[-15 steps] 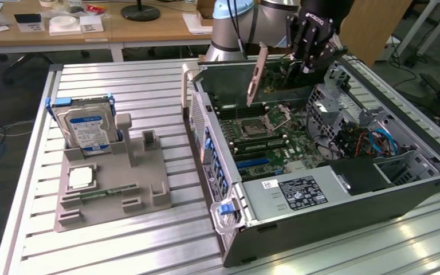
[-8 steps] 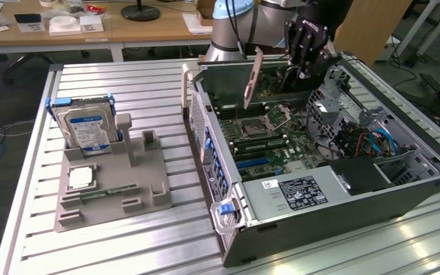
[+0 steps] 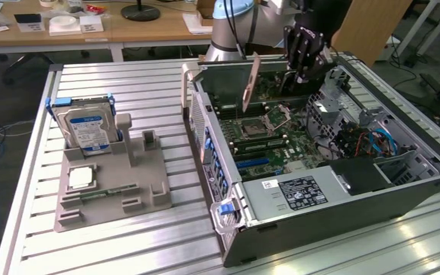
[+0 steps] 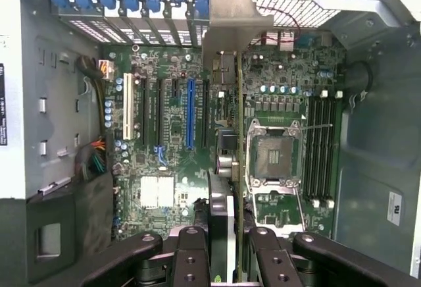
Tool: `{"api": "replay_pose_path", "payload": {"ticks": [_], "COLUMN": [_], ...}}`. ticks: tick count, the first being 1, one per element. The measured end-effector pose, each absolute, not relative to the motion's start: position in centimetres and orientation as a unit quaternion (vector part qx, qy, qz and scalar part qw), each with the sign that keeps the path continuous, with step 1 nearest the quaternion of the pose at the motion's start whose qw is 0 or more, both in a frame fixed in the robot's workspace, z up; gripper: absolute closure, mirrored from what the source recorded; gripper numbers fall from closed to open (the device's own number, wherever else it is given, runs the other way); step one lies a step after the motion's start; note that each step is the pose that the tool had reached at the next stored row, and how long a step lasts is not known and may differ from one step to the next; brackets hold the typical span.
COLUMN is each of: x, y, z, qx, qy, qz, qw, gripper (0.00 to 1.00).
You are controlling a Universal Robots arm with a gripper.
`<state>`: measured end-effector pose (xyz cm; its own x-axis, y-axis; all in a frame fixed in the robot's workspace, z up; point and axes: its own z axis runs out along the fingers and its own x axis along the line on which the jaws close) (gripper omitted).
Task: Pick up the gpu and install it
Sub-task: 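Insert the gpu into the slot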
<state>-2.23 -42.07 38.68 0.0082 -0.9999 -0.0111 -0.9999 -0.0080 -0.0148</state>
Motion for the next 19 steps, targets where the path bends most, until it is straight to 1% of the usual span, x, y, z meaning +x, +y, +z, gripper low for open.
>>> {"api": "replay_pose_path", "payload": {"ticks": [8, 14, 19], "x": [-2.4, -2.7, -2.8], "y": [-42.1, -42.1, -42.1], "z": [38.1, 37.7, 36.8], "qx": [-0.697, -0.694, -0.694], "qy": [0.717, 0.719, 0.719], "qz": [-0.002, -0.015, -0.015], "qw": [0.009, 0.023, 0.023], "gripper": [0.72, 0.72, 0.72]}}
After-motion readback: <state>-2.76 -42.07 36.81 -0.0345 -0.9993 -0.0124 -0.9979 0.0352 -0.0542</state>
